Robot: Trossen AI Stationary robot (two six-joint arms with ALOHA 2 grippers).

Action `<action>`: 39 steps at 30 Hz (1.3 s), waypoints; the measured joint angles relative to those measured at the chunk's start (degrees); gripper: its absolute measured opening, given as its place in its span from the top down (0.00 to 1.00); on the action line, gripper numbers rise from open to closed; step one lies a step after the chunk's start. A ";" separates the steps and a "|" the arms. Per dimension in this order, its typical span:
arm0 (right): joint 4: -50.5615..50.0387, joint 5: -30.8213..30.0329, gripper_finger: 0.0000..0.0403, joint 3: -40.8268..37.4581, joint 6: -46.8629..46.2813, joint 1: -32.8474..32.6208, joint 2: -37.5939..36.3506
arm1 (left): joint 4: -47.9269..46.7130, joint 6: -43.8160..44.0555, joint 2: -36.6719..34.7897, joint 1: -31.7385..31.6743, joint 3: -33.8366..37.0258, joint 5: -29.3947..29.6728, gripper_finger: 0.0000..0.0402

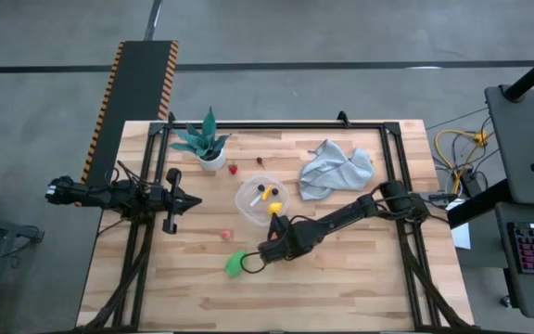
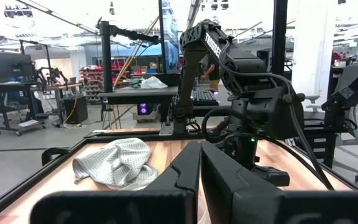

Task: Pick and placing Produce into tupperware
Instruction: Put the orange carrot into the transparent bin

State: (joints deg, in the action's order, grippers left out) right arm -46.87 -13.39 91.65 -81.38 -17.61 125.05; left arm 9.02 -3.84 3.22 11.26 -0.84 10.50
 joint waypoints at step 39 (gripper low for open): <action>-1.35 -1.57 0.59 10.93 12.65 -0.11 0.35 | 1.35 -0.04 -0.02 0.00 -0.07 0.02 1.00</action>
State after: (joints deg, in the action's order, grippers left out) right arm -48.23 -14.96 102.58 -68.73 -17.72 125.40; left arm 10.36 -3.88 3.20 11.27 -0.91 10.52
